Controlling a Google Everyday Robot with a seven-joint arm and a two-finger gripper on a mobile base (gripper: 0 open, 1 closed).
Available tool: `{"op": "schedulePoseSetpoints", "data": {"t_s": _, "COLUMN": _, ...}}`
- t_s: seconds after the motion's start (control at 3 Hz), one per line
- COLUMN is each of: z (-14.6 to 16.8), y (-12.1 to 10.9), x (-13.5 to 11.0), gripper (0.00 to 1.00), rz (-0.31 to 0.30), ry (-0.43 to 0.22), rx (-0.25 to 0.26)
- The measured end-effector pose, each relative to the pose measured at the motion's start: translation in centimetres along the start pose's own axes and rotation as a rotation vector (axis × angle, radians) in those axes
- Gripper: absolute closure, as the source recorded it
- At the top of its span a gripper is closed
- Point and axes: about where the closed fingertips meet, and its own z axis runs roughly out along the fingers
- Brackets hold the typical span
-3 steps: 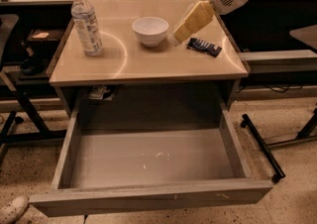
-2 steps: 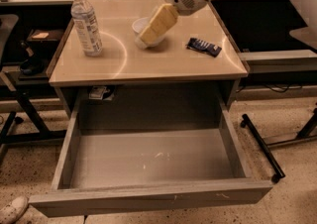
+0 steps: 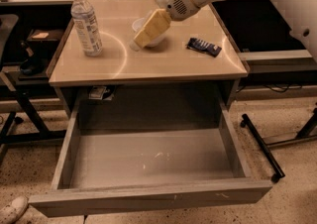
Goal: Place blue plastic bottle into top drawer
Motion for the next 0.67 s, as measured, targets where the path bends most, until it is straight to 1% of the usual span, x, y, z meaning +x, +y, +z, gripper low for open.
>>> {"op": "schedulePoseSetpoints", "data": {"t_s": 0.33, "z": 3.5, "y": -2.8, "x": -0.6, "gripper": 0.0, "rz": 0.029, "ry": -0.053, "rx": 0.002}}
{"op": "schedulePoseSetpoints", "data": {"t_s": 0.67, "z": 9.0, "y": -8.1, "x": -1.6, "gripper": 0.0, "rz": 0.067, "ry": -0.1, "rx": -0.01}}
